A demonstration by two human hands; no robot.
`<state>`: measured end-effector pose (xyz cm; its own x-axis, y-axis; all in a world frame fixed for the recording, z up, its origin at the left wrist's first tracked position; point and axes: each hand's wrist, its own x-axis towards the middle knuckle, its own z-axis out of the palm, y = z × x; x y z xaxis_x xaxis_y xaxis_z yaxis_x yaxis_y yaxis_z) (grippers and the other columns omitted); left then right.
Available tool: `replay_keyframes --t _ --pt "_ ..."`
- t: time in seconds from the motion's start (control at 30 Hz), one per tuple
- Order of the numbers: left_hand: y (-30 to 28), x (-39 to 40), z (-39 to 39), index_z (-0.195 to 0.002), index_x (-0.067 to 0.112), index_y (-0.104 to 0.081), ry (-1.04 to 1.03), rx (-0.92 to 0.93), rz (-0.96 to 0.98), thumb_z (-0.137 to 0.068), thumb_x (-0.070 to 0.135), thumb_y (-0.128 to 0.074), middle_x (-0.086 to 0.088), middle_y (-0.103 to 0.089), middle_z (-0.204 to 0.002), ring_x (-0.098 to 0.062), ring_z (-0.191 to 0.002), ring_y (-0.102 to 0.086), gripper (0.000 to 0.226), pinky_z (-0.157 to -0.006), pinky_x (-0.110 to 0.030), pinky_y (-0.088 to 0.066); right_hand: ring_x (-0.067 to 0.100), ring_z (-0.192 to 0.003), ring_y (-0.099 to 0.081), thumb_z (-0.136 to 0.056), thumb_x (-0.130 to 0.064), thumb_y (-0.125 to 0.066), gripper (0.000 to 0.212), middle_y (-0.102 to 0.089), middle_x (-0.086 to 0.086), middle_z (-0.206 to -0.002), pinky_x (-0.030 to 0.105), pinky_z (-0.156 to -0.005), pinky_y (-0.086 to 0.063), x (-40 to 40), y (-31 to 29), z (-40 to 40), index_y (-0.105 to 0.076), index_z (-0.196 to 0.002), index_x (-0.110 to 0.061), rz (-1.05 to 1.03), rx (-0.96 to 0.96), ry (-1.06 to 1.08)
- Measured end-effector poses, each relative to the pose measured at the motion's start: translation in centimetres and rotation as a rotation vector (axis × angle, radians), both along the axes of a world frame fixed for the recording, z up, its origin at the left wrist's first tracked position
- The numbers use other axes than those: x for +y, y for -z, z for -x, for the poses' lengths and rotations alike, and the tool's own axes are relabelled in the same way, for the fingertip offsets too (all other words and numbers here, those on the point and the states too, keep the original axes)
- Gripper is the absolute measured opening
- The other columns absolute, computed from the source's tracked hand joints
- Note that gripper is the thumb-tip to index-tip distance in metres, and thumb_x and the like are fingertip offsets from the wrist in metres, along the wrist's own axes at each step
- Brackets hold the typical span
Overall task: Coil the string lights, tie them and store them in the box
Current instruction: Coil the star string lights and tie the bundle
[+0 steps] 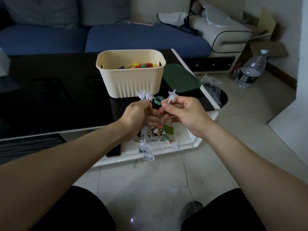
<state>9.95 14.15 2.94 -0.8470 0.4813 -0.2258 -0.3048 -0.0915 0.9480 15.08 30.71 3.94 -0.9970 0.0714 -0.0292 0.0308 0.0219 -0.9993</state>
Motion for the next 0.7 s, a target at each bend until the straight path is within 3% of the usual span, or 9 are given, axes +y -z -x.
replay_keyframes --t 0.1,0.2,0.33,0.43,0.5,0.57,0.7 --pt "0.3 0.4 -0.5 -0.082 0.006 -0.045 0.050 0.016 0.050 -0.106 0.016 -0.028 -0.019 -0.062 -0.072 -0.031 -0.057 -0.064 0.031 -0.056 -0.035 -0.056 0.011 -0.064 -0.067 -0.090 -0.008 -0.071 0.007 -0.076 0.006 -0.084 0.021 -0.058 -0.054 0.0 0.2 0.1 -0.074 -0.095 -0.012 -0.053 0.030 0.006" --pt "0.3 0.7 -0.9 -0.081 0.009 -0.046 0.083 0.039 0.079 -0.107 0.020 -0.030 -0.008 -0.044 -0.060 -0.022 -0.048 -0.042 0.032 -0.050 -0.031 -0.043 0.002 -0.063 -0.067 -0.087 -0.007 -0.075 0.010 -0.074 -0.005 -0.075 0.016 -0.059 -0.051 -0.1 0.5 0.0 -0.076 -0.097 -0.007 -0.178 0.077 -0.018" --pt "0.2 0.7 -1.1 -0.089 0.013 -0.047 0.144 0.033 0.143 -0.106 0.021 -0.034 0.002 -0.027 -0.056 -0.013 -0.047 -0.023 0.023 -0.045 -0.024 -0.023 0.009 -0.061 -0.069 -0.076 -0.013 -0.085 0.025 -0.076 0.008 -0.079 0.019 -0.056 -0.052 -0.2 0.5 0.1 -0.074 -0.095 -0.002 -0.257 0.084 0.069" --pt "-0.1 0.3 -1.2 -0.080 0.016 -0.050 0.168 0.039 0.170 -0.105 0.021 -0.034 0.004 -0.023 -0.054 -0.010 -0.045 -0.017 0.030 -0.046 -0.023 -0.014 0.012 -0.060 -0.070 -0.076 -0.015 -0.085 0.021 -0.076 0.007 -0.078 0.024 -0.056 -0.055 -0.3 0.6 0.0 -0.074 -0.092 -0.006 -0.222 0.071 0.096" --pt "-0.2 0.2 -1.3 -0.074 0.018 -0.043 0.167 0.057 0.181 -0.107 0.024 -0.033 0.005 -0.025 -0.052 -0.009 -0.044 -0.017 0.035 -0.045 -0.021 -0.014 0.012 -0.065 -0.070 -0.084 -0.012 -0.078 0.009 -0.076 0.004 -0.078 0.029 -0.062 -0.060 -0.4 0.7 0.0 -0.074 -0.092 -0.011 -0.212 0.065 0.051" --pt "0.0 0.1 -1.3 -0.073 0.018 -0.040 0.158 0.089 0.186 -0.108 0.028 -0.032 0.003 -0.028 -0.054 -0.010 -0.043 -0.019 0.038 -0.043 -0.020 -0.018 0.014 -0.070 -0.071 -0.090 -0.006 -0.071 0.010 -0.075 0.003 -0.080 0.032 -0.067 -0.062 -0.5 0.8 -0.1 -0.073 -0.094 -0.015 -0.192 0.036 0.000" --pt "0.4 0.1 -1.4 -0.078 0.013 -0.041 0.155 0.141 0.164 -0.109 0.028 -0.032 -0.003 -0.037 -0.059 -0.013 -0.043 -0.032 0.035 -0.042 -0.024 -0.033 0.018 -0.069 -0.071 -0.092 -0.004 -0.070 0.006 -0.073 0.007 -0.079 0.032 -0.066 -0.062 -1.0 0.6 -0.1 -0.071 -0.091 -0.010 -0.153 -0.022 0.035"
